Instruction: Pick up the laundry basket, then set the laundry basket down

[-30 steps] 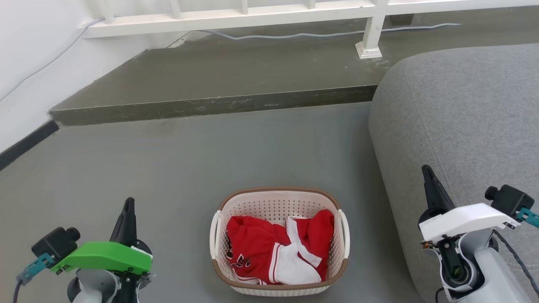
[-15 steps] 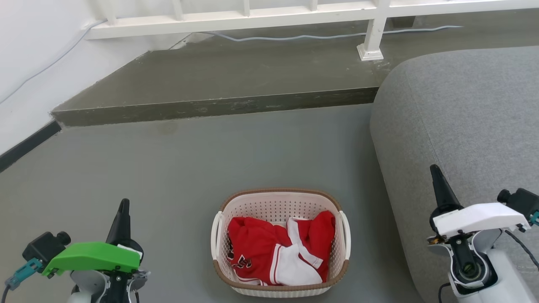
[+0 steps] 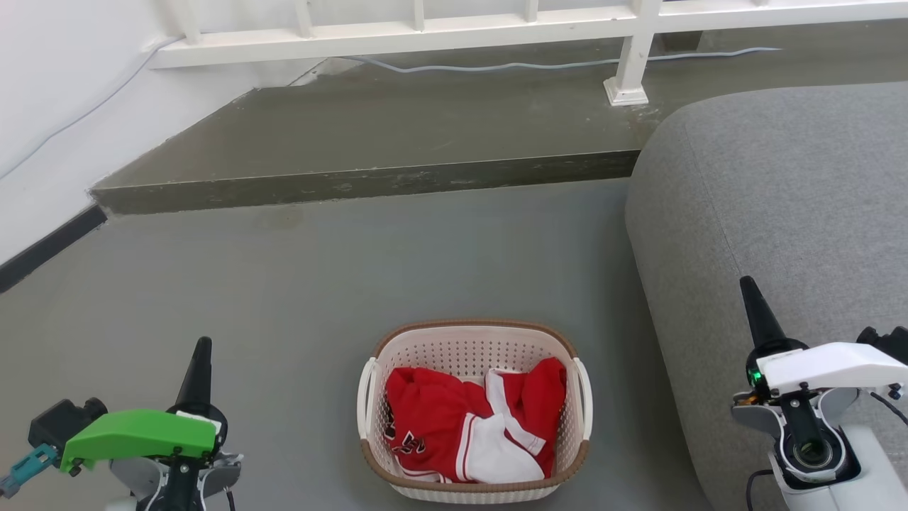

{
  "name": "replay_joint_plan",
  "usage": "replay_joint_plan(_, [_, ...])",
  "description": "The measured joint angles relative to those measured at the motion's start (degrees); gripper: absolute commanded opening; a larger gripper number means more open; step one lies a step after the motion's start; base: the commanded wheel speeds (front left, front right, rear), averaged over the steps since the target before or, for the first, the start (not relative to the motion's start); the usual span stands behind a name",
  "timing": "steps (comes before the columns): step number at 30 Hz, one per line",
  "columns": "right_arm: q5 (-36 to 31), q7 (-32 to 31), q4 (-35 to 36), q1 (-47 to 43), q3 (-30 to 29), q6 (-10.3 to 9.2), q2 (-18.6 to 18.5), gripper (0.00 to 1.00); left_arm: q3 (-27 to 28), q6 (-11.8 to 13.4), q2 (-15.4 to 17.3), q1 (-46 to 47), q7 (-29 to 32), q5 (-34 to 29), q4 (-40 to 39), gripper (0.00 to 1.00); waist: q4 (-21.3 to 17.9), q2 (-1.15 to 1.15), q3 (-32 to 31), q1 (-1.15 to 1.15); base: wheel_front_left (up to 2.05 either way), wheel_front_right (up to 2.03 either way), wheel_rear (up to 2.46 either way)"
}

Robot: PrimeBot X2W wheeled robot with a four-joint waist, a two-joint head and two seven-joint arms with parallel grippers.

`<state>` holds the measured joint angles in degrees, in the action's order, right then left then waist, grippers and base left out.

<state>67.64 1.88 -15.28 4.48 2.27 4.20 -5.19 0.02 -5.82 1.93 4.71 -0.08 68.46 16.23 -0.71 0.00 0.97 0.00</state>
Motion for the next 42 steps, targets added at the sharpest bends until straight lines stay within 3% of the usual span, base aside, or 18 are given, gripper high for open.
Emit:
replay_joint_plan(35, [23.82, -5.7, -0.56, 0.0, -6.97, 2.33, 1.29, 0.0, 4.28, -1.18, -0.01, 0.0, 6.03, 20.97, -0.09, 0.0, 0.67, 0.0, -0.76, 0.0, 0.0, 0.0, 0.0])
replay_joint_plan(42, [26.16, -6.23, -0.66, 0.0, -7.56, 2.35, 1.41, 0.0, 4.89, -1.2, -0.01, 0.0, 6.59, 23.24, -0.1, 0.0, 0.72, 0.0, -0.82, 0.0, 0.0, 0.0, 0.0])
